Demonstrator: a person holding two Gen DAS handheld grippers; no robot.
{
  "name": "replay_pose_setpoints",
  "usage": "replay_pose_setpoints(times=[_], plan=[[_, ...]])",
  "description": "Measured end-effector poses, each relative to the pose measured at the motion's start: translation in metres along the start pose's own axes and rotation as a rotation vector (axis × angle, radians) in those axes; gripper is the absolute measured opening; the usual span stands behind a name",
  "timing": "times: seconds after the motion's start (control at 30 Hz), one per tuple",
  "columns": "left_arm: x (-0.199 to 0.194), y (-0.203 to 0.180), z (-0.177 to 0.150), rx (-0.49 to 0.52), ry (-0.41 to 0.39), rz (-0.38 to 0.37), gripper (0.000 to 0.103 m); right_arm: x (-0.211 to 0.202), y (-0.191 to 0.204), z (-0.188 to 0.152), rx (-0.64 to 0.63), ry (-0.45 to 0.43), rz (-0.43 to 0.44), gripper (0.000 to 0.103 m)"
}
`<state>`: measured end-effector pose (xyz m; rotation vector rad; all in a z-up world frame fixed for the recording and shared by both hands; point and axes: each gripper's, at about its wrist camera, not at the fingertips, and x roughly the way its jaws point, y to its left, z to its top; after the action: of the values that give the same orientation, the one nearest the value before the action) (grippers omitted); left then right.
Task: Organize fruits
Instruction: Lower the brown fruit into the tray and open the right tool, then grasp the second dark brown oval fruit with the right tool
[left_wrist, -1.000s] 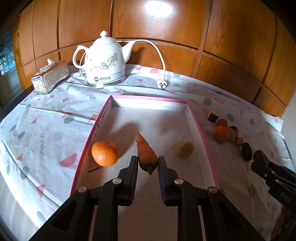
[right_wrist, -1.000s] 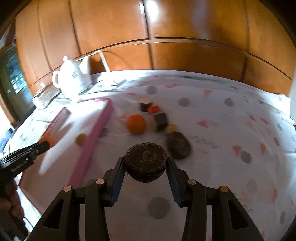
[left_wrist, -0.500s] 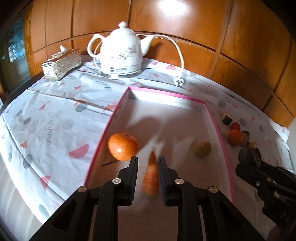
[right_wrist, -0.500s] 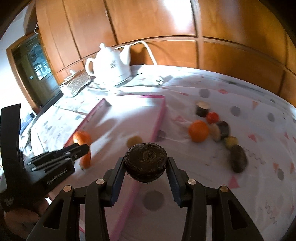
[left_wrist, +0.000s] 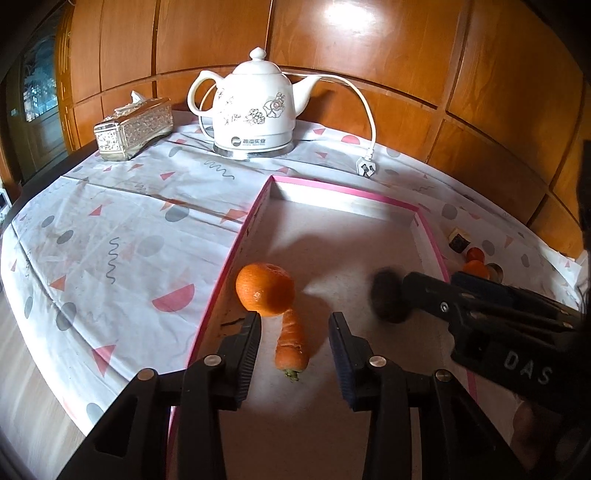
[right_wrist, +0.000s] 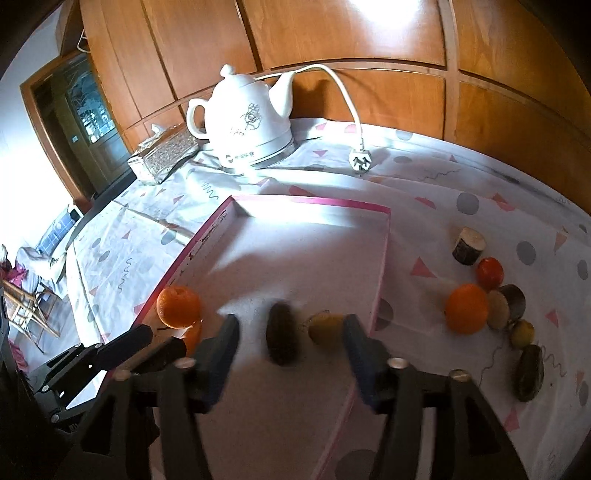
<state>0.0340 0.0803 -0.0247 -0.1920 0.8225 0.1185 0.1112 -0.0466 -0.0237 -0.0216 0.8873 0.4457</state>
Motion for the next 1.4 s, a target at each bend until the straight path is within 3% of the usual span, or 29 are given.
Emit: replay_pose_setpoints(times=[0.4, 1.07, 1.4], plan=[[-0.01, -0.016, -0.002, 0.032, -0.019, -0.025, 0.042, -0.044, -0.03, -0.02, 0.097, -0.123, -0.102, 0.064], [-0.022, -0.072, -0.01, 0.179, -0.01, -0.123, 0.042, -0.084, -0.146, -0.079, 0.311, -0.123, -0.336, 0.064], [-0.018, -0.106, -0.006, 0.226, 0.021, -0.187, 0.042, -0.077, -0.159, -0.077, 0.299, -0.105, -0.345, 0.064]])
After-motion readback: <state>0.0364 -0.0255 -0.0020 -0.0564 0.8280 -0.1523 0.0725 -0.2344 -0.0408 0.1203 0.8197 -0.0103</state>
